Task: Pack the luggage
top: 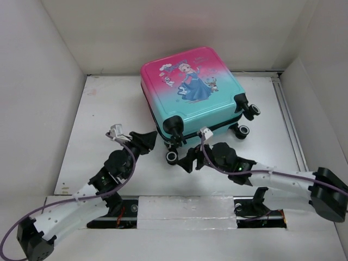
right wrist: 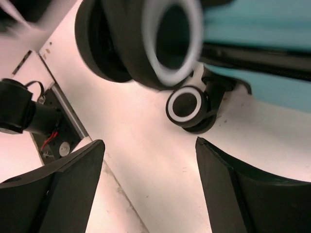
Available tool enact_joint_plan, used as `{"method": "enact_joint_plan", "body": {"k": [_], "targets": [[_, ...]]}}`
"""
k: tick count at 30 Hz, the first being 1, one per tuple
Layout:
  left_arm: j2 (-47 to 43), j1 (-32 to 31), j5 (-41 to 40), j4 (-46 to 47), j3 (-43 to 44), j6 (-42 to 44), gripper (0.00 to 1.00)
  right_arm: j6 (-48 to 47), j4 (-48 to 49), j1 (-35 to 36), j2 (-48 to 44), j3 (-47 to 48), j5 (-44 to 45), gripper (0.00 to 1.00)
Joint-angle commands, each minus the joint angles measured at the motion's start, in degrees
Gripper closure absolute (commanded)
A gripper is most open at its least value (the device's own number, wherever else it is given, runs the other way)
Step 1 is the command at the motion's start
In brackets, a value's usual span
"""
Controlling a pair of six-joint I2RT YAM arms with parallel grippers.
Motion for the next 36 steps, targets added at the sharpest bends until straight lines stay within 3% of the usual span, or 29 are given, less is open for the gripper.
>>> {"method": "enact_joint_plan", "body": {"k": [1, 2, 7, 16, 18, 28, 36], "targets": [[1.57, 0.18, 1.26, -4.68, -4.73, -1.03, 0.61, -4.05, -11.78, 0.43, -5.59, 5.2, 2.85, 0.18], [2.1, 0.18, 2.5, -4.68, -6.83, -1.56, 0.69, -4.06, -13.03, 0.43, -6.64, 5.73, 3.91, 0.17], [8.41, -1.74, 8.31, 9.0, -12.38, 1.94, 0.72, -5.37, -15.58, -0.09, -8.15, 7.75, 6.03, 0.17], [26.62, -2.81, 10.24, 20.36, -6.59, 8.63, 0.53, -5.9, -17.25, -0.1, -6.74, 13.74, 4.1, 0.17], [29.61, -3.86, 7.89, 22.38, -5.8, 9.33, 0.5, -5.9, -17.26, -0.1, -6.74, 13.74, 4.71, 0.17], [40.77, -4.39, -0.01, 29.86, -0.96, 10.65, 0.52, -5.9, -17.26, -0.1, -8.06, 13.21, 4.19, 0.16], [45.7, -7.03, -10.75, 31.01, 1.15, 10.65, 0.66, -6.43, -16.73, -0.1, -10.34, 11.63, 2.43, 0.18]]}}
